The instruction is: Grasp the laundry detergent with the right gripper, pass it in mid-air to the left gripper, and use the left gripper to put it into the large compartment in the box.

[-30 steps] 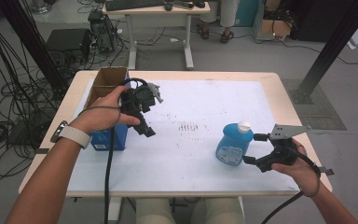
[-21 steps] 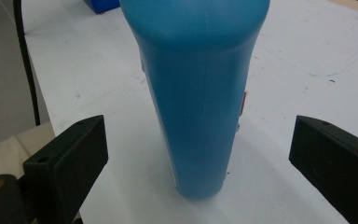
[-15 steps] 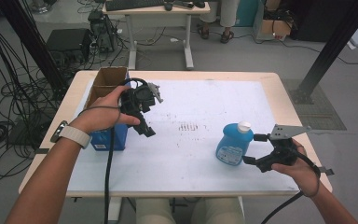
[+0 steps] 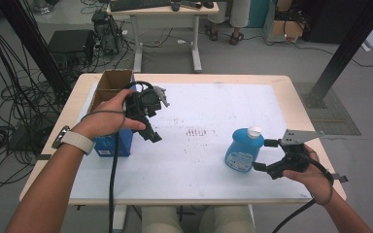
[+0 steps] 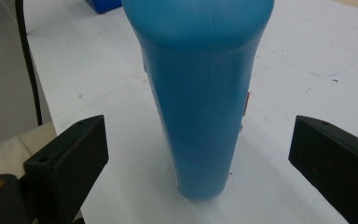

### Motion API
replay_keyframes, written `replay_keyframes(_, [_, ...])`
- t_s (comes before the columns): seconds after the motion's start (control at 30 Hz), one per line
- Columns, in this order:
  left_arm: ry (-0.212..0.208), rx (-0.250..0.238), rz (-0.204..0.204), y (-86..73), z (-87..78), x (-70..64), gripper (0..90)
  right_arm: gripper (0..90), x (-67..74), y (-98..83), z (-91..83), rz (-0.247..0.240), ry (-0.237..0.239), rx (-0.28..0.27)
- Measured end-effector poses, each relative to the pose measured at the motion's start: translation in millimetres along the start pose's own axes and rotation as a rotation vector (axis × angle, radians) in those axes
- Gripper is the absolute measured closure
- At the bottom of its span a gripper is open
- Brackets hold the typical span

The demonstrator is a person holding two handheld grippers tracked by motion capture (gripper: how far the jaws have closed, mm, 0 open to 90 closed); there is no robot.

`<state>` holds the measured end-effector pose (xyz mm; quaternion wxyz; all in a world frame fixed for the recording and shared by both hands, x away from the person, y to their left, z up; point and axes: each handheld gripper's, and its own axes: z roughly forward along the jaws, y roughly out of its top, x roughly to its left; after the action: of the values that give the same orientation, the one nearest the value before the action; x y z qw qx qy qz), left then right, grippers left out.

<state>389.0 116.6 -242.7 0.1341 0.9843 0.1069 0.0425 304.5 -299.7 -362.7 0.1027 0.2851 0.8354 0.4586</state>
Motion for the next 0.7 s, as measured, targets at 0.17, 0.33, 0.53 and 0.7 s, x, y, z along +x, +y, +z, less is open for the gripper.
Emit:
replay_keyframes(0.17, [0.004,0.003,0.003,0.0,-0.1,0.4,10.3,4.7,0.1,-0.4,0.0,0.000,0.000,-0.002])
replay_keyframes(0.33, [0.004,0.001,0.005,-0.1,-0.1,0.6,10.3,4.7,0.0,-0.5,0.2,0.000,0.000,-0.001])
replay_keyframes(0.53, [0.002,0.000,0.001,-0.3,-0.2,0.3,10.3,4.7,0.0,-0.2,0.6,0.000,0.000,-0.001])
replay_keyframes(0.7, [0.006,-0.005,0.003,-1.0,-0.7,0.4,10.3,4.7,0.0,-0.5,0.8,0.001,0.001,-0.003])
